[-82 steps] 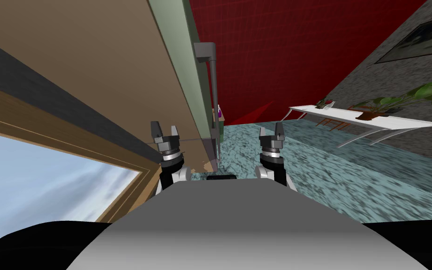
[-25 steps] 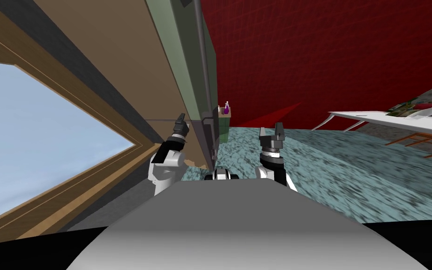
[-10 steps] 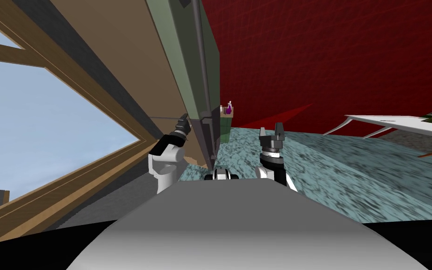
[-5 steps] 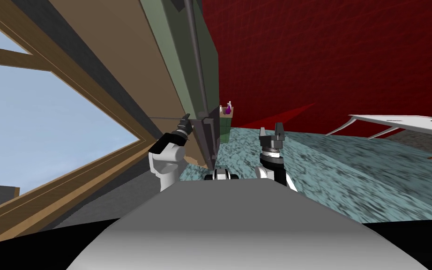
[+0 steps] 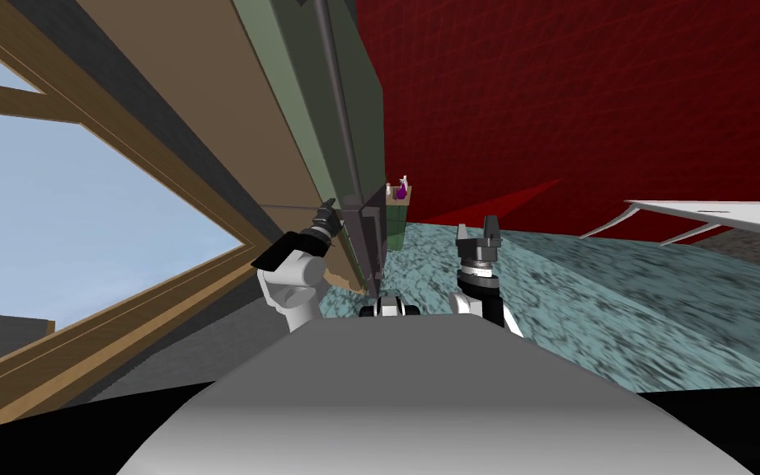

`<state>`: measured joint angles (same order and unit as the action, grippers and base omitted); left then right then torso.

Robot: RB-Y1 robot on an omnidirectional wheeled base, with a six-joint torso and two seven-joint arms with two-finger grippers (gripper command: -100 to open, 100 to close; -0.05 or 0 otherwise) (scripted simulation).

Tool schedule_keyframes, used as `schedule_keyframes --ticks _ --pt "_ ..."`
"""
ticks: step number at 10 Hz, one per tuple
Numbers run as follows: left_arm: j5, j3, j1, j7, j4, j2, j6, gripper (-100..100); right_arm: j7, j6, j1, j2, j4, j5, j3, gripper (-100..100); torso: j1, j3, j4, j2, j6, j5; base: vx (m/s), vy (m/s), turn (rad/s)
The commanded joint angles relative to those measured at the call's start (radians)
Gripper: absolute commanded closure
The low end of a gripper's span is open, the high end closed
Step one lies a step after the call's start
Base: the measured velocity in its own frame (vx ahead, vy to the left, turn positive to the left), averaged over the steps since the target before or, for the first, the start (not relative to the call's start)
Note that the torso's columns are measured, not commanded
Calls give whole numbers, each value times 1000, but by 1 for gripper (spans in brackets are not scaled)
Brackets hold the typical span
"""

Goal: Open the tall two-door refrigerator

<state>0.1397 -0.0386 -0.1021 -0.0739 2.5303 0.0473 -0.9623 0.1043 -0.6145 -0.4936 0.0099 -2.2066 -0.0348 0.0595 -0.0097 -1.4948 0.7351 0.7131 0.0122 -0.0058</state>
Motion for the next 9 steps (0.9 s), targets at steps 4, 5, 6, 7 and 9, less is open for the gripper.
schedule_keyframes --ticks 4,5,6,7,9 --pt "9 -1 -23 1 62 -77 -25 -100 0 0 0 0 0 0 0 0 -4 4 8 8 0 -4 0 -3 -1" --pt "9 -1 -23 1 62 -77 -25 -100 0 0 0 0 0 0 0 0 -3 4 8 8 -1 -3 14 -6 14" --pt "9 -1 -23 1 62 -77 -25 -100 0 0 0 0 0 0 0 0 -4 3 8 8 -1 -4 2 -6 28" --pt "9 -1 -23 1 62 -77 -25 -100 0 0 0 0 0 0 0 0 -4 3 7 7 0 -4 -8 -2 -18" --pt "12 -10 -2 1 55 -72 -45 -100 0 0 0 0 0 0 0 0 -5 4 6 8 0 -4 -10 4 18"
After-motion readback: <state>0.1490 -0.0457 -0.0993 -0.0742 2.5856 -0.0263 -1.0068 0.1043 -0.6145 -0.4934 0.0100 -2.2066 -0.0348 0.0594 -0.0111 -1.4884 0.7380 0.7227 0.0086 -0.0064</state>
